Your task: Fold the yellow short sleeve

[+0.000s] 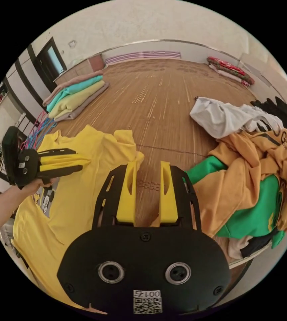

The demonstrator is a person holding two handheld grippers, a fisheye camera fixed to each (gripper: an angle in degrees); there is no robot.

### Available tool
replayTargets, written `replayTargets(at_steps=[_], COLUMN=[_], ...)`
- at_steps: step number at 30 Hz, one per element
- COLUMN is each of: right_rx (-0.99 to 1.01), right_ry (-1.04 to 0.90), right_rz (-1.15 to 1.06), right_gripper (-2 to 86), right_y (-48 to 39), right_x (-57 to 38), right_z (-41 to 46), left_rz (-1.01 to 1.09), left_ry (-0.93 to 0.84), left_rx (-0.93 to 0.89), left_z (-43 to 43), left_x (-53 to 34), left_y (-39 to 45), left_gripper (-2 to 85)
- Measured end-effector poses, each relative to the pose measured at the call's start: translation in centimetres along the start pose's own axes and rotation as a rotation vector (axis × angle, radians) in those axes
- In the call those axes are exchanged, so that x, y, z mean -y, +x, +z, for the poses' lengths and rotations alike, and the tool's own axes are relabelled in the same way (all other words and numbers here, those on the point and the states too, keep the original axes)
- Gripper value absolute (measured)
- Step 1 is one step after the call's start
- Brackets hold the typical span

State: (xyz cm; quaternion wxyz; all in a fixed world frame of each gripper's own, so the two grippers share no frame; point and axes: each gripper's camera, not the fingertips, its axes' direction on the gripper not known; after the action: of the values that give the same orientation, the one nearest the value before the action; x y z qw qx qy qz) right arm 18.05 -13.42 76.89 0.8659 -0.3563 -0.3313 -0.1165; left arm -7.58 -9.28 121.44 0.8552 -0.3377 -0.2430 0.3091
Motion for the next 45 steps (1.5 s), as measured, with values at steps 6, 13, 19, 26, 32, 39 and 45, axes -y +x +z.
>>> replayTargets(at_steps=[6, 13, 19, 26, 32, 39, 45], right_rx=[0.063, -0.038, -0.403, -0.36, -0.183, 0.153, 0.342], right_ry=[-0.023, -0.038, 0.047, 0.18, 0.476, 0.302, 0.037], right_rz=[-0.006, -0.149, -0.032, 0.174, -0.074, -0.533, -0.735], right_gripper=[9.0, 3.5, 1.6, 1.2, 1.5, 2.7, 7.3], right_y=[-2.2, -5.5, -6.2, -5.6, -10.6, -15.4, -16.3], right_x=[0.9, 0.3, -2.7, -9.9, -13.4, -14.5, -16.6], right_z=[1.0, 1.7, -1.4, -6.3, -11.6, -11.4, -9.7], left_rz=[0.016, 0.025, 0.026, 0.025, 0.019, -0.037, -0.167], left_ry=[0.003, 0.002, 0.001, 0.0, -0.001, 0.008, 0.052], left_rx=[0.033, 0.054, 0.057, 0.059, 0.047, -0.046, -0.079], left_z=[-0.2, -0.4, -0.7, -1.1, -1.4, -2.4, -5.4], left_x=[1.8, 3.5, 4.6, 5.3, 5.7, 5.4, 1.7], left_y=[0.4, 0.5, 0.2, -0.2, -0.8, -2.7, -5.8], left_gripper=[-0.9, -0.9, -0.8, -0.8, -0.8, -0.9, -0.9])
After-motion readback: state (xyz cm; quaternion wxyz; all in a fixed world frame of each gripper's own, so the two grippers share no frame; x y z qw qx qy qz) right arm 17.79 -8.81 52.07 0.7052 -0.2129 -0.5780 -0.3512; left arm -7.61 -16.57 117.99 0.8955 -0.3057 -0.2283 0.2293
